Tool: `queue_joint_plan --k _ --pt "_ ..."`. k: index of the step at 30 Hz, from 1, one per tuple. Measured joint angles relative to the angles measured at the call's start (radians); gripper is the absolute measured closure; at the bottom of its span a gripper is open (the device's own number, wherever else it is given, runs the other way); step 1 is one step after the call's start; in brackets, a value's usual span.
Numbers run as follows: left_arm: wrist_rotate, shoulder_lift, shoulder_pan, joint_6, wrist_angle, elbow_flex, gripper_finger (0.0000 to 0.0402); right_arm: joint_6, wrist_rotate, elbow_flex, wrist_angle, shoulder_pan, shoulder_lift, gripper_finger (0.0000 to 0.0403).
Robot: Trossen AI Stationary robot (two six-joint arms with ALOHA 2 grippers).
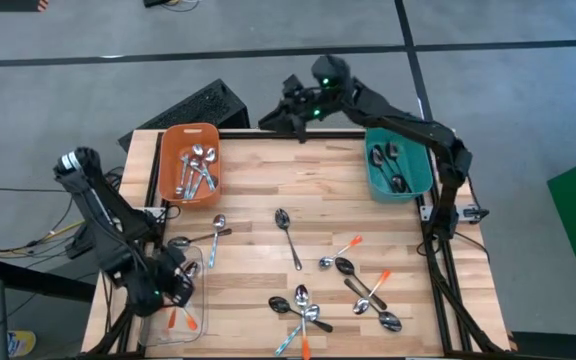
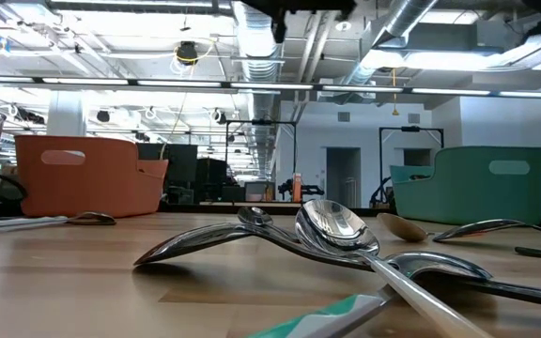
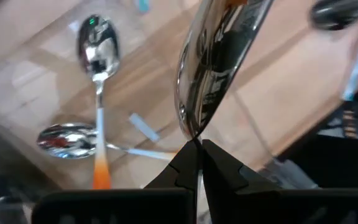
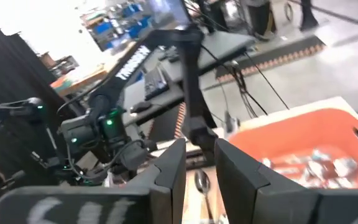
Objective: Sort silverware by color (type)
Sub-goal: Put the orange spoon into the transparent bin, then put the black spoon into the green bin
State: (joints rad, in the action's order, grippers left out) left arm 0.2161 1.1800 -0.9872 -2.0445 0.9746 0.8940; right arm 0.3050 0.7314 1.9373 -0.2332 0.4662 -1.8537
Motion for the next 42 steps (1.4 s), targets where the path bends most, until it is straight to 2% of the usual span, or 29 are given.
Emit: queue_joint_plan --k 6,8,11,13,20,24,27,30,34,39,42 --pt "-0.095 0.051 0.032 -0.025 0.044 -0.007 0.0384 -0.102 -0.008 0.0 -0.211 0.046 0.044 0.0295" --pt "-0.134 0.058 0.04 -0.04 0.034 -0.028 0.0375 -0.157 -0.054 0.0 -0.288 0.047 0.056 0.0295" --pt "-0.191 0.059 0.058 -0.054 -0.04 -0.084 0.036 -0.237 -0.125 0.0 -0.369 0.042 0.069 0.0295" --pt "-0.219 0.059 0.074 -0.063 -0.094 -0.113 0.035 -0.26 -0.13 0.0 -0.389 0.038 0.069 0.0295" --pt "-0.231 0.044 0.139 -0.065 -0.147 -0.116 0.0315 -0.334 -0.129 0.0 -0.451 0.055 0.068 0.0295" --pt "-0.227 0.01 0.164 -0.07 -0.144 -0.096 0.031 -0.34 -0.123 0.0 -0.439 0.06 0.067 0.0295" --pt "-0.196 -0.031 0.174 -0.069 -0.142 -0.072 0.031 -0.34 -0.076 0.0 -0.432 0.063 0.067 0.0295" --pt "-0.133 -0.079 0.18 -0.062 -0.122 -0.045 0.031 -0.337 -0.038 0.0 -0.438 0.066 0.067 0.0295" --pt "0.04 -0.15 0.179 -0.039 -0.088 -0.022 0.031 -0.322 0.0 0.0 -0.441 0.063 0.067 0.0296" --pt "0.382 -0.227 0.192 0.062 -0.069 -0.019 0.031 -0.303 0.006 -0.006 -0.48 0.057 0.067 0.0296" --pt "0.573 -0.248 0.226 0.201 -0.132 -0.019 0.031 -0.294 0.011 -0.103 -0.472 0.05 0.078 0.0296"
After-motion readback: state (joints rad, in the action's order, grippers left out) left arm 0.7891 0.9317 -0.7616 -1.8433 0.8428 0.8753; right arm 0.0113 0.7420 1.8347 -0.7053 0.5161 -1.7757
